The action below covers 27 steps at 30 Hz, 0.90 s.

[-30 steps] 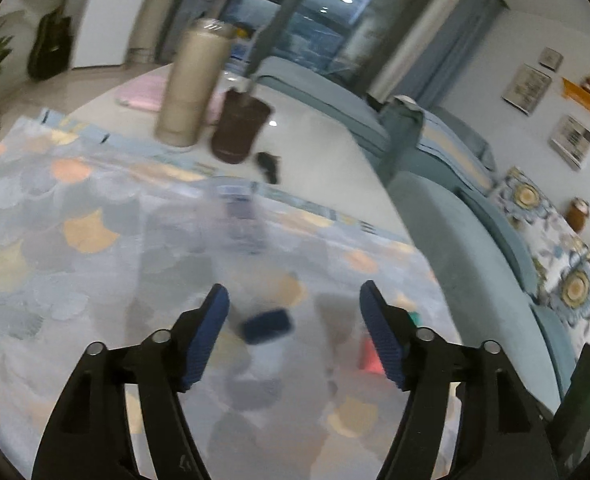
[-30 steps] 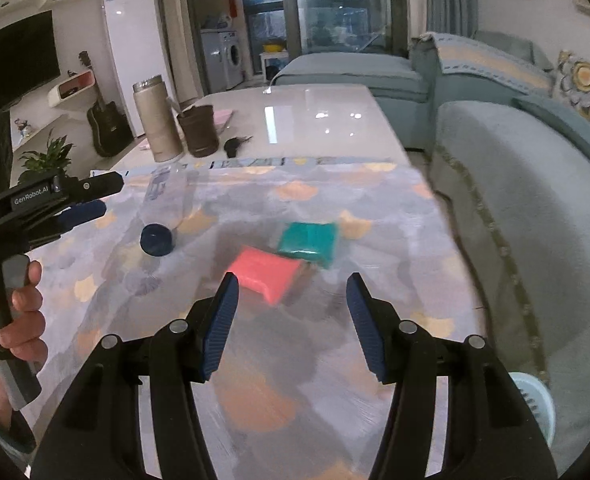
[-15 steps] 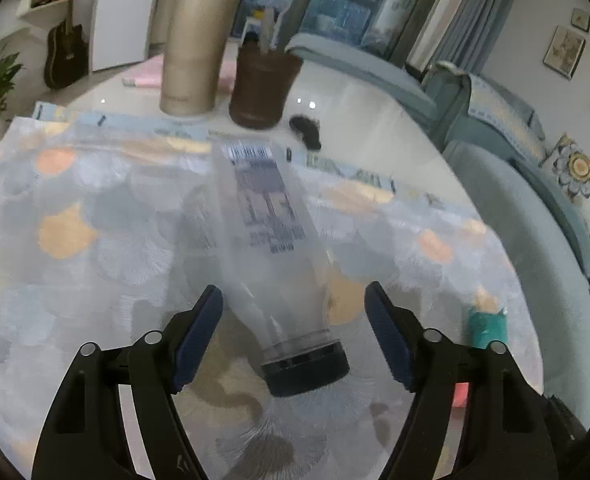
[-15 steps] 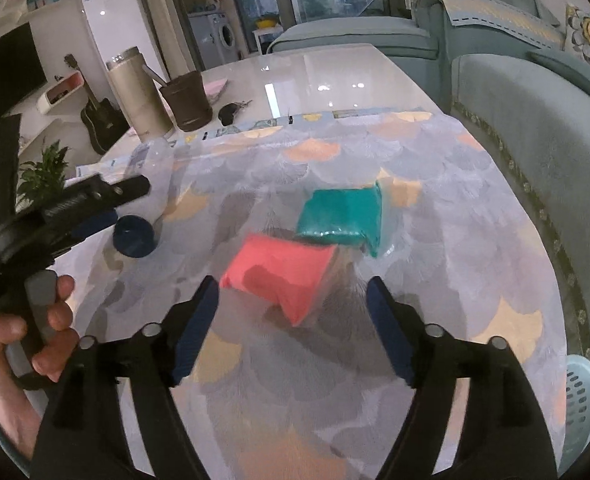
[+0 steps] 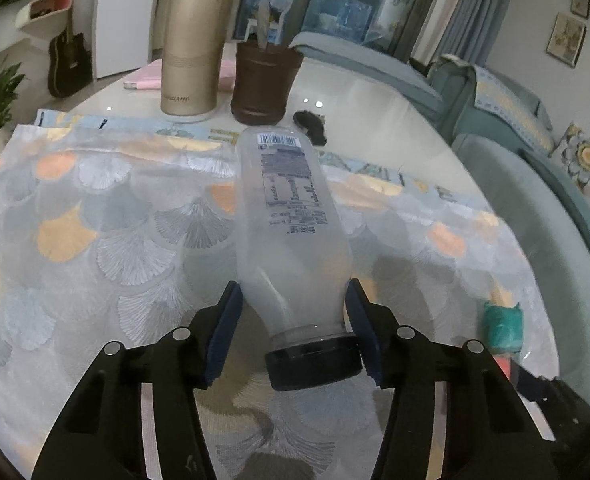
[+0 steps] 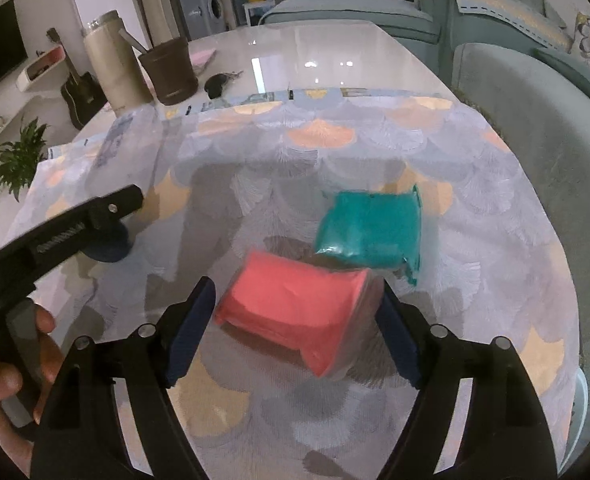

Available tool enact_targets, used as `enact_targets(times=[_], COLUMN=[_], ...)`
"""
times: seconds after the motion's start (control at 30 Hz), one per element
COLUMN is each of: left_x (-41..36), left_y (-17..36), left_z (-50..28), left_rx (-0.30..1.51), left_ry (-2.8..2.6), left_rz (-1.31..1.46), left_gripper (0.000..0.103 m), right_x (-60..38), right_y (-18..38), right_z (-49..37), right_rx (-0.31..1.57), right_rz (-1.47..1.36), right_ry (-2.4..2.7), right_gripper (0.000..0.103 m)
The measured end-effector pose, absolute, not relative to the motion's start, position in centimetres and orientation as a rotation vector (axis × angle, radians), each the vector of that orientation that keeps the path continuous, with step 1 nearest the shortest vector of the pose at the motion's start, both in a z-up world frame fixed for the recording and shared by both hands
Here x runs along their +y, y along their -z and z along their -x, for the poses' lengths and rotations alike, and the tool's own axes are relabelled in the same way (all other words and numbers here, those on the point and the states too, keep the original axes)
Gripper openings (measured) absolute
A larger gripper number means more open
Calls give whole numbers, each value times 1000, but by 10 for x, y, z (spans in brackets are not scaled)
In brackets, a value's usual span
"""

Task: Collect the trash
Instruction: 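Grasp the clear plastic bottle with left tool while right tool grasps pink packet, then carry bottle and pink packet to the blue basket and open both tools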

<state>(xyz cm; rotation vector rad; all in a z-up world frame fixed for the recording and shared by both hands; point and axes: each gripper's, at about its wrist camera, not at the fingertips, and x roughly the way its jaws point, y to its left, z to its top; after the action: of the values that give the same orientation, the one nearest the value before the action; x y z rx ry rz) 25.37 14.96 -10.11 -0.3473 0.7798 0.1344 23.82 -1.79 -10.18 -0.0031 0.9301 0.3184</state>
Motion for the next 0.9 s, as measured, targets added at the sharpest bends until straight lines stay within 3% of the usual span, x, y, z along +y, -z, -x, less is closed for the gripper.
enact_targets(times=[0.17, 0.3, 0.6, 0.9], left_x=[145, 142, 131, 80], left_y=[93, 89, 64, 2], left_z=[-246, -240, -211, -168], left_rx=[714, 684, 636, 581], left_ry=[-110, -76, -2, 137], left_rz=[338, 352, 380, 336], left_gripper=[51, 51, 51, 51], right_x=[-20, -22, -34, -119], right_y=[101, 97, 82, 19], right_z=[-235, -227, -201, -154], right_rx=[918, 890, 834, 737], right_rz=[0, -11, -22, -123], right_ry=[-332, -372, -415, -327], right_gripper=[57, 53, 51, 51])
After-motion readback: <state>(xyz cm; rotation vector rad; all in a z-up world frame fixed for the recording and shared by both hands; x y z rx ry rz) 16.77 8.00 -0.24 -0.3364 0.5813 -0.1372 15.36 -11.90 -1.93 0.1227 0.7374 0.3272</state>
